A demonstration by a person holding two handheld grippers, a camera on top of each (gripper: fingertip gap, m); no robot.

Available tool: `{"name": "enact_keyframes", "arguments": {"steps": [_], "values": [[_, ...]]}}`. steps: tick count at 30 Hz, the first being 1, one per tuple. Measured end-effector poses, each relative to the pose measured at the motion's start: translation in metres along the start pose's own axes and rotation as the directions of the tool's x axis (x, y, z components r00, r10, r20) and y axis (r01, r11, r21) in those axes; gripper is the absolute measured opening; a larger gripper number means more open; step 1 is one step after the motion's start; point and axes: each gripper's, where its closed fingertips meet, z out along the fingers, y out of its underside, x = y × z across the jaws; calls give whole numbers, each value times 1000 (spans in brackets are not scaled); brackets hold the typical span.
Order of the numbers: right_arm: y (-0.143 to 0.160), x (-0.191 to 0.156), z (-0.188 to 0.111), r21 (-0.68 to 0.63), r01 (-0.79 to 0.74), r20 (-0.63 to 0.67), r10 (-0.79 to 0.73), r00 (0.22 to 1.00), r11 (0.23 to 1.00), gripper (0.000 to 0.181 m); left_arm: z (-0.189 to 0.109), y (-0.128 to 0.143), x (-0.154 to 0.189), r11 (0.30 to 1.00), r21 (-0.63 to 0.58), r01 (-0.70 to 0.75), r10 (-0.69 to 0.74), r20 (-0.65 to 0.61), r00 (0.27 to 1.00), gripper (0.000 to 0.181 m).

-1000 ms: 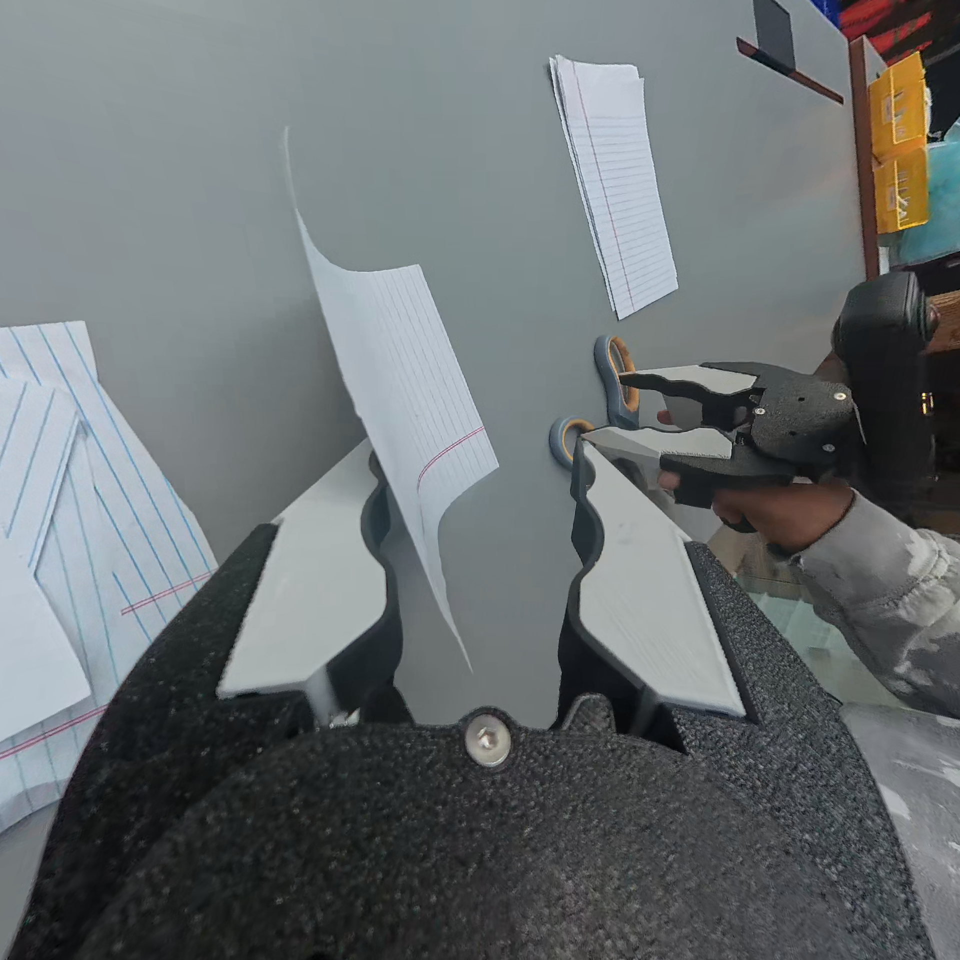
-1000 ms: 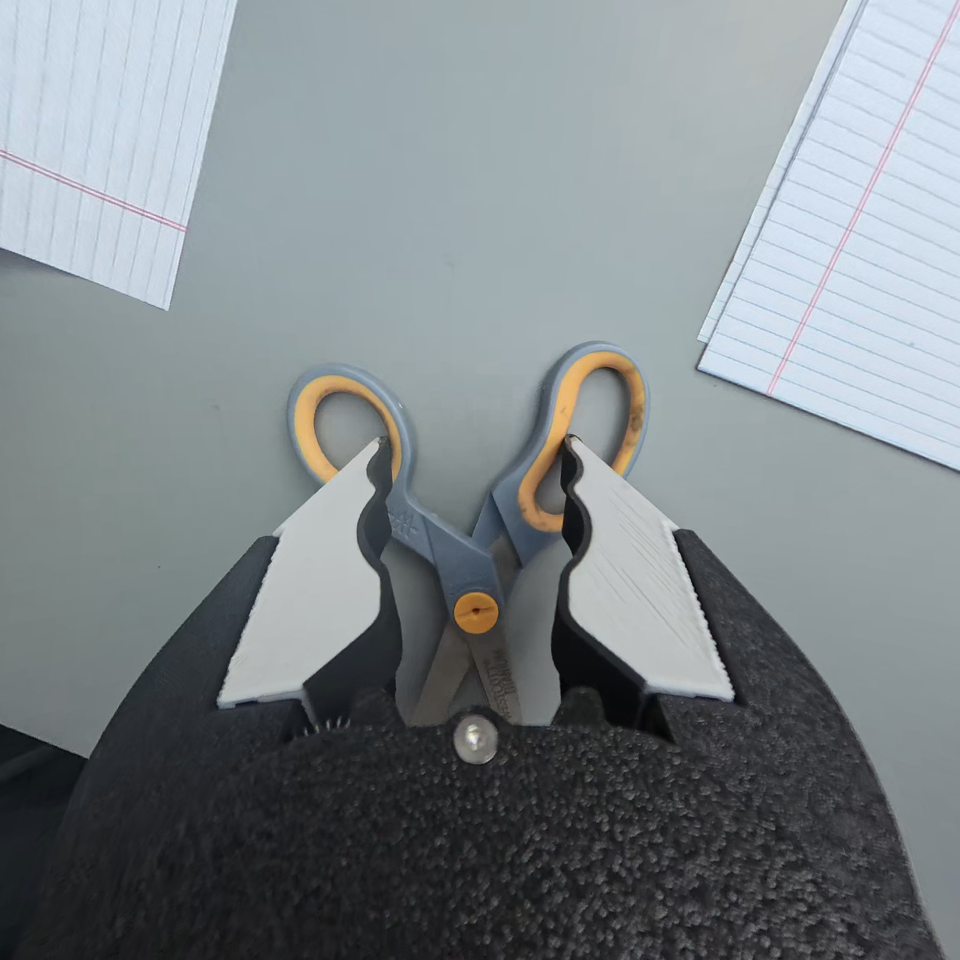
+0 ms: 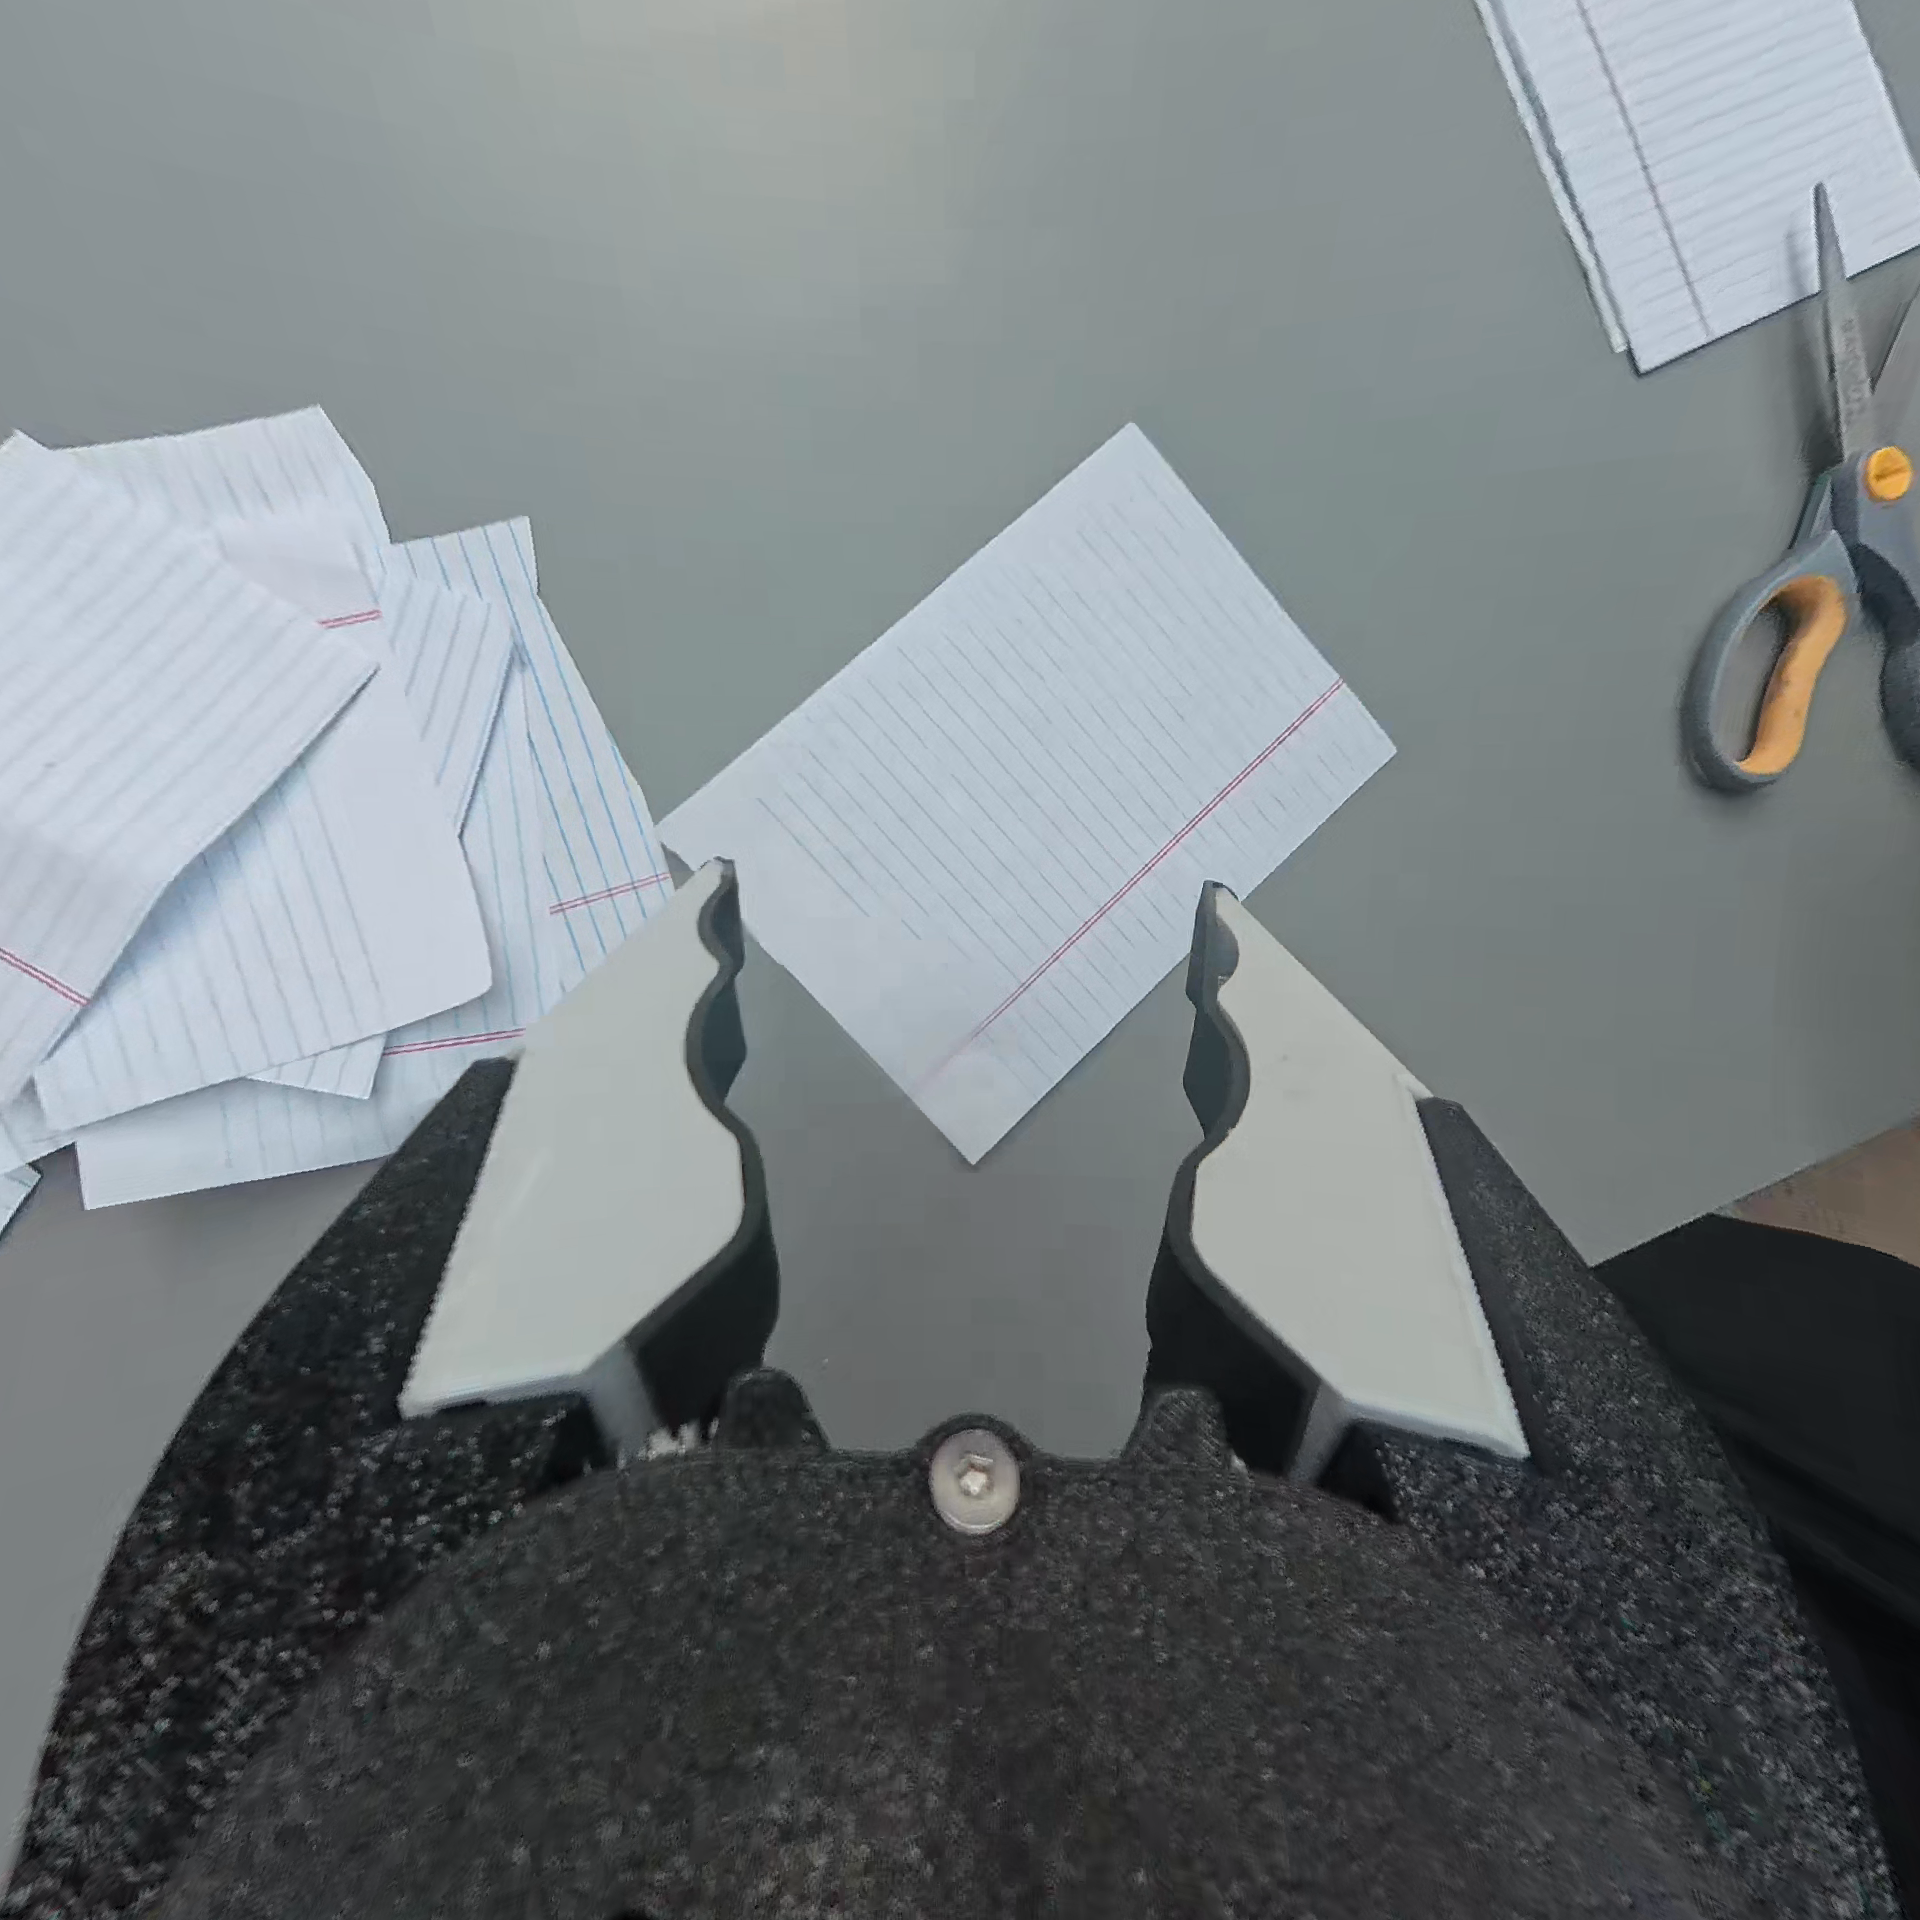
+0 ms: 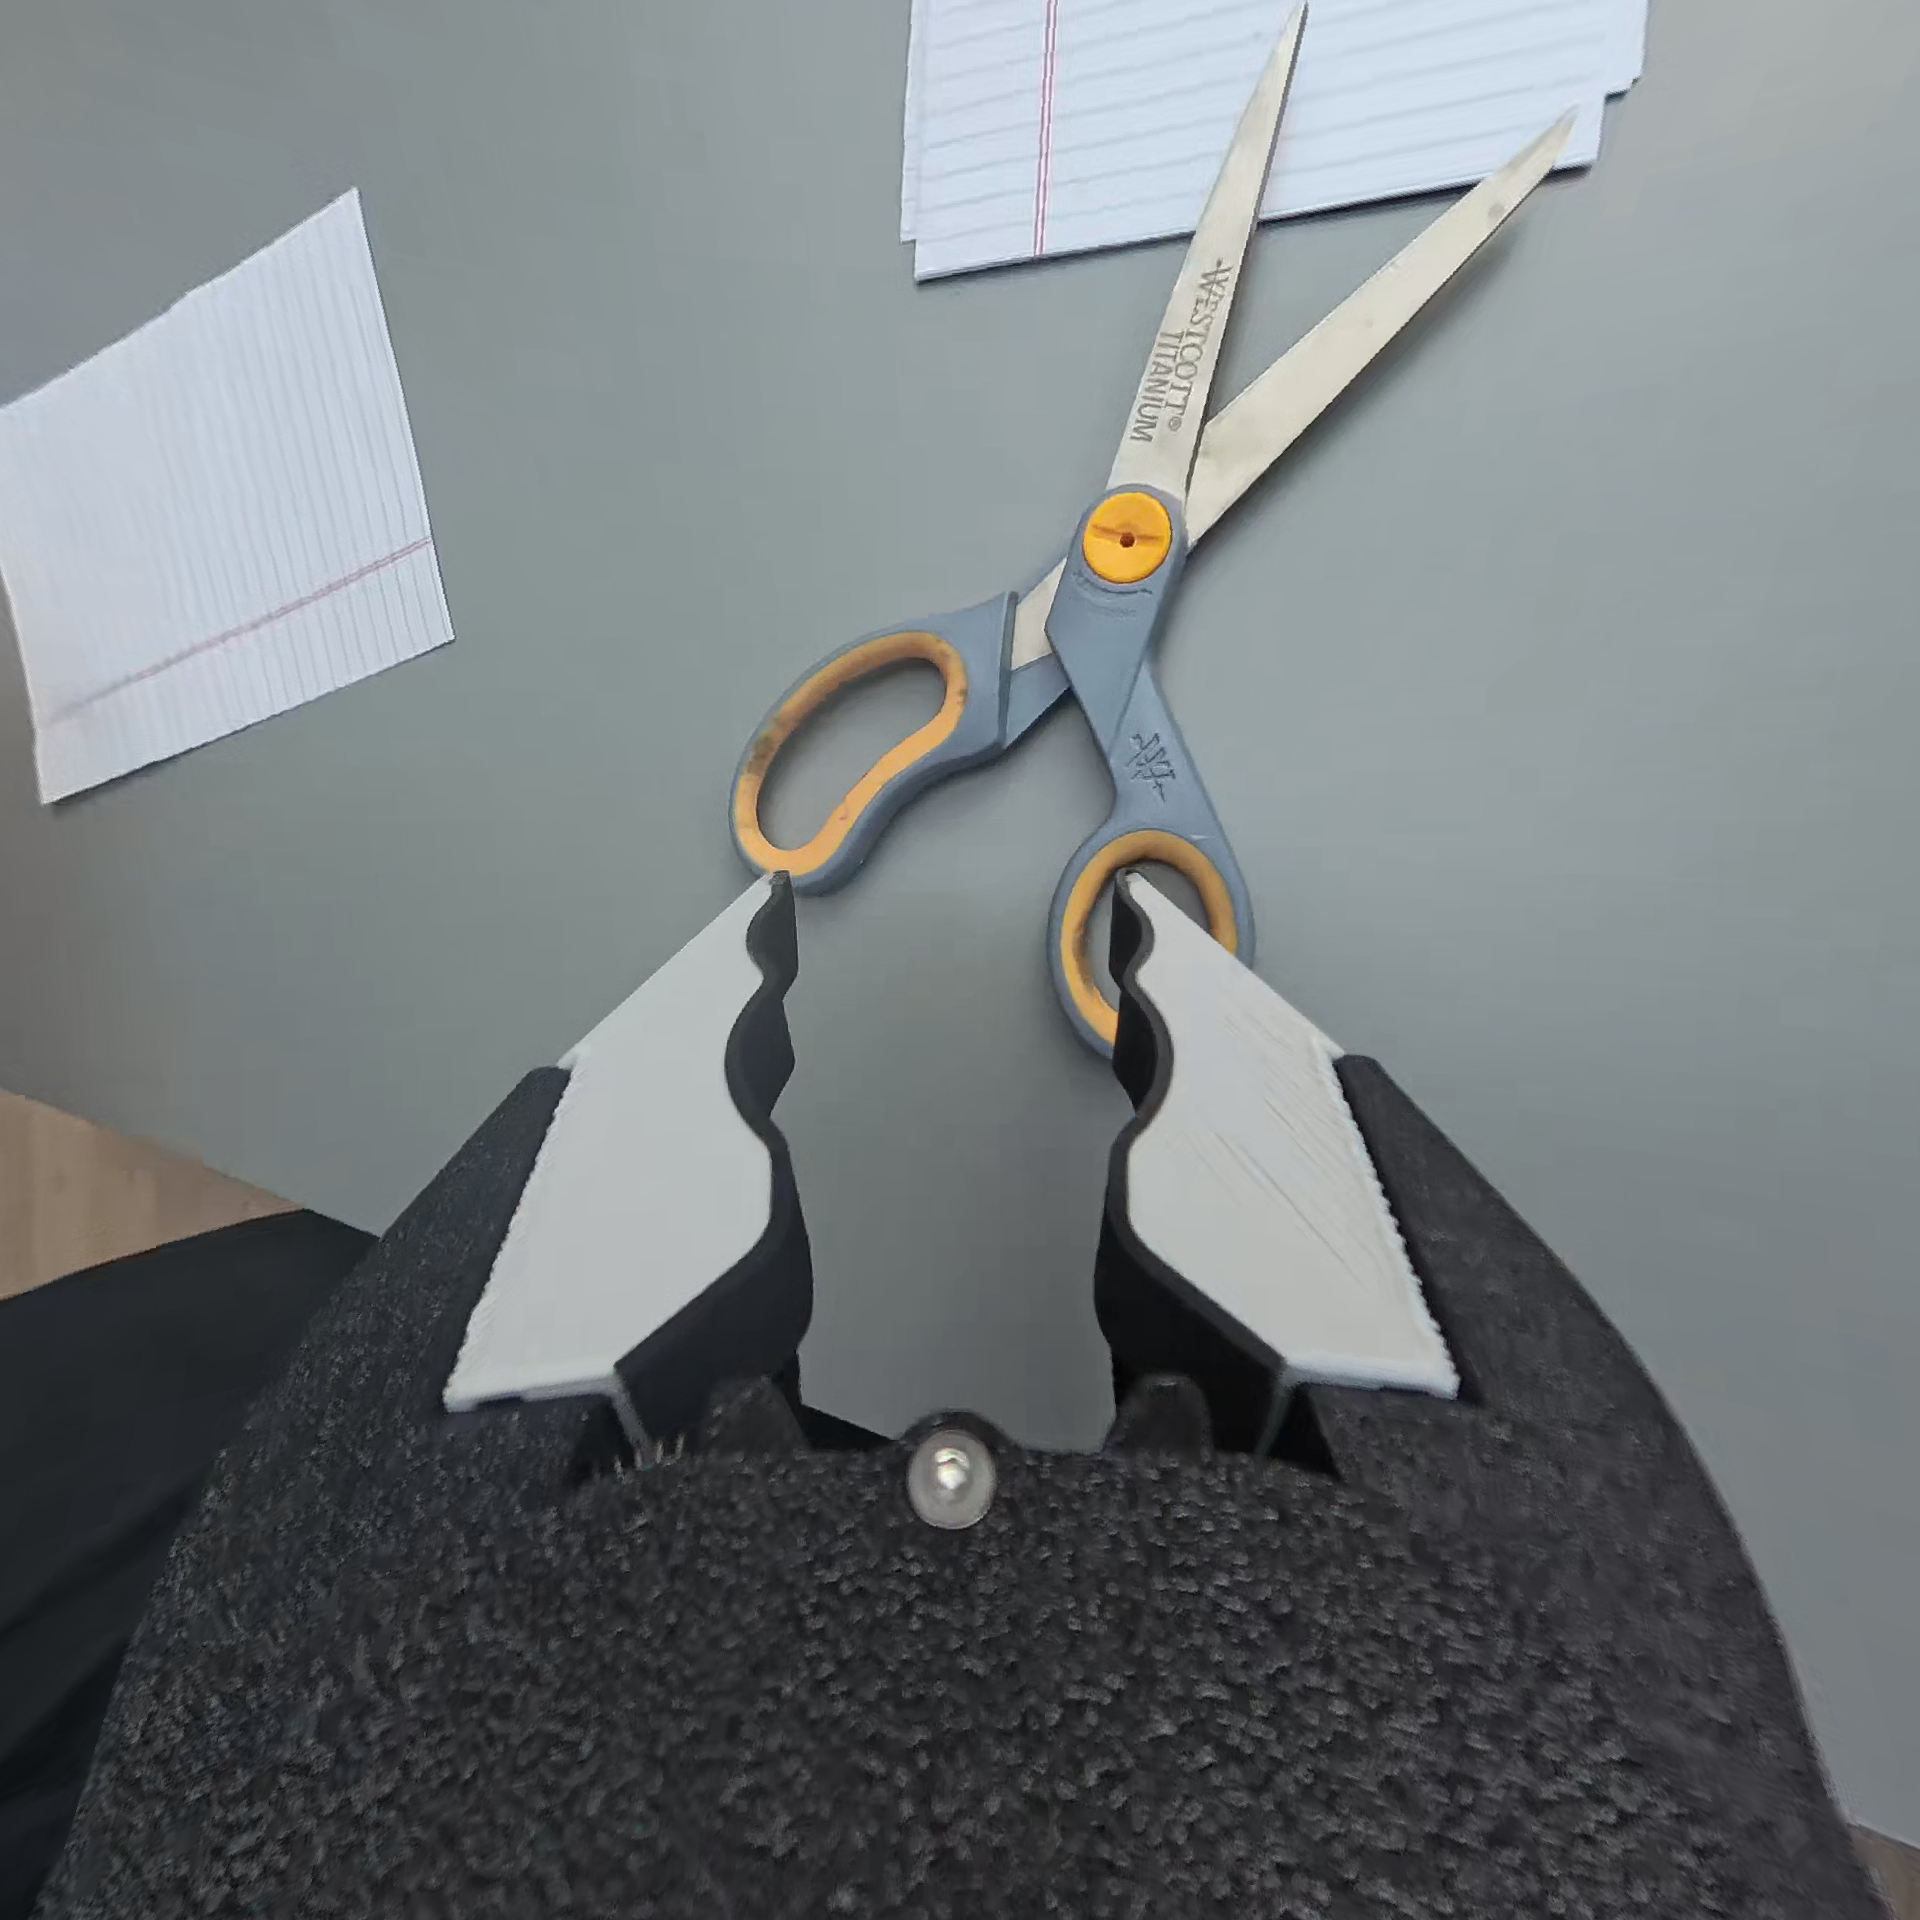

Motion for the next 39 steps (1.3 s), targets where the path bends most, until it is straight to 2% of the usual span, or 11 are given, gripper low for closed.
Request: {"name": "enact_keyframes", "arguments": {"steps": [5, 9, 14, 16, 19, 26, 32, 34, 36, 37, 39], "values": [[1, 11, 23, -22, -40, -132, 37, 991, 999, 51, 1, -22, 56, 998, 49, 28, -20, -150, 988, 80], [4, 27, 23, -35, 24, -184, -30, 983, 999, 22, 8, -26, 106, 999, 43, 12, 0, -265, 964, 78], [4, 34, 23, -62, 274, -169, -281, 945, 960, 9, 14, -18, 152, 1000, 5, -8, 9, -393, 919, 75], [4, 34, 22, -26, 223, -88, -225, 970, 974, 7, 15, -18, 167, 1000, -17, -9, 1, -451, 892, 75], [-9, 24, 4, 125, 163, 67, -172, 983, 979, 7, 11, -26, 192, 994, -82, 68, -103, -588, 802, 73], [-39, -20, -73, 365, 23, 309, -145, 940, 931, 7, -2, -68, 238, 915, -268, 301, -384, -803, 455, 66], [-83, -59, -150, 575, 176, 221, -359, 907, 799, 7, -47, -131, 273, 880, -271, 389, -371, -905, 209, 63], [-93, -68, -168, 614, 266, 161, -448, 880, 743, 7, -62, -149, 282, 896, -233, 379, -325, -924, 202, 56], [-99, -74, -179, 627, 371, 89, -536, 839, 685, 7, -75, -165, 291, 907, -204, 368, -290, -938, 193, 34], [-100, -75, -181, 618, 421, 57, -571, 819, 664, 7, -76, -169, 294, 912, -195, 361, -286, -932, 221, 16], [-103, -67, -180, 584, 486, -15, -590, 807, 651, 8, -75, -174, 300, 937, -116, 329, -229, -916, 328, 15]]}}
